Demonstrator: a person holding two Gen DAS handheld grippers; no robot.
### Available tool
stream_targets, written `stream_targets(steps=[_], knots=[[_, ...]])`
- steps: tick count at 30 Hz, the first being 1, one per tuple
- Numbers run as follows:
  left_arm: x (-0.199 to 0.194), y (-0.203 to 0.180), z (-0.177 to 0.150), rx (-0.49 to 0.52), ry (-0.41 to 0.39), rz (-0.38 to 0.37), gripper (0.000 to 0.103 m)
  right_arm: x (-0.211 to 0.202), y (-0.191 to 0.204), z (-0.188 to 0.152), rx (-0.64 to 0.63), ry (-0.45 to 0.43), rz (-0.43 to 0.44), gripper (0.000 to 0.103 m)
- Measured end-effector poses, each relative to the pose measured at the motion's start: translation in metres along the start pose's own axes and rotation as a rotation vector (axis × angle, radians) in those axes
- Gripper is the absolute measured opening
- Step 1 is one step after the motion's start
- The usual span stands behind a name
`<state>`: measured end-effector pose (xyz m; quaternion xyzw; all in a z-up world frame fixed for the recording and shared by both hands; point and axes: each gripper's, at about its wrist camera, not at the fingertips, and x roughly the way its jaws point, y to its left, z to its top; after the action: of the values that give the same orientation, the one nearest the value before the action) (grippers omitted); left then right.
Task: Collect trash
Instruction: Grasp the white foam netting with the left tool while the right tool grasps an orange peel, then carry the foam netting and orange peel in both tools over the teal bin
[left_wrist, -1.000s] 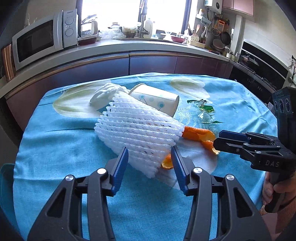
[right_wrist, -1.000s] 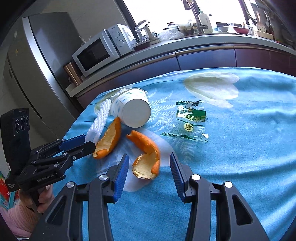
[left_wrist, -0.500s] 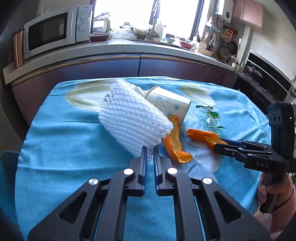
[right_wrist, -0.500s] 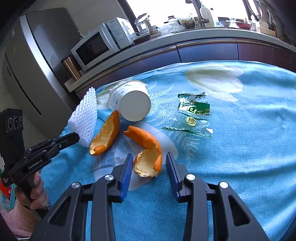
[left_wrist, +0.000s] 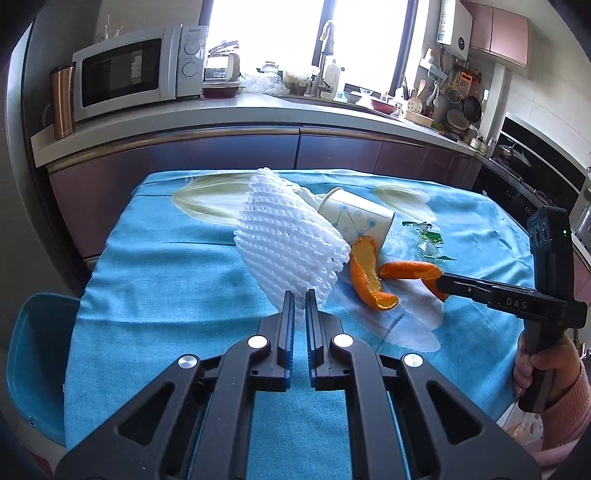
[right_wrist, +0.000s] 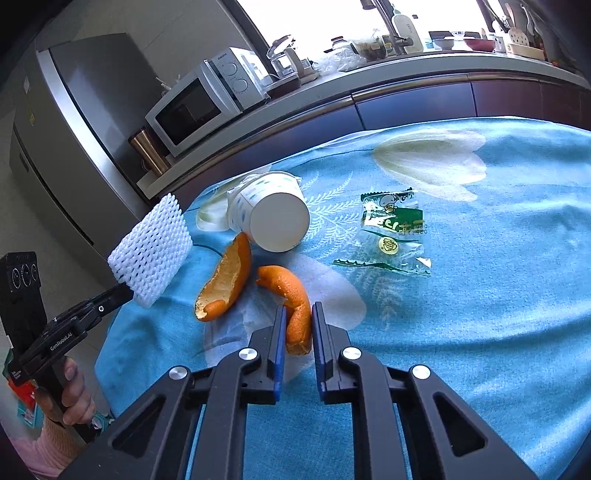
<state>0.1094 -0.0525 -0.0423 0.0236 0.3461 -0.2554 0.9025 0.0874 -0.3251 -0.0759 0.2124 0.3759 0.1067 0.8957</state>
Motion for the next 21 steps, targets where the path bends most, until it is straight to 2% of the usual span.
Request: stream_targets(steps=[12, 21], knots=[[-0.025, 0.015, -0.013, 0.0, -0.014, 0.052, 0.006, -0.024, 0.013, 0.003, -0.002, -0.057, 0.035, 0.01], [-0.04, 0.022, -0.018, -0.006, -0.027, 0.056, 0.006, -0.043, 0.029, 0.009, -0.032, -0.097, 0.084, 0.007]])
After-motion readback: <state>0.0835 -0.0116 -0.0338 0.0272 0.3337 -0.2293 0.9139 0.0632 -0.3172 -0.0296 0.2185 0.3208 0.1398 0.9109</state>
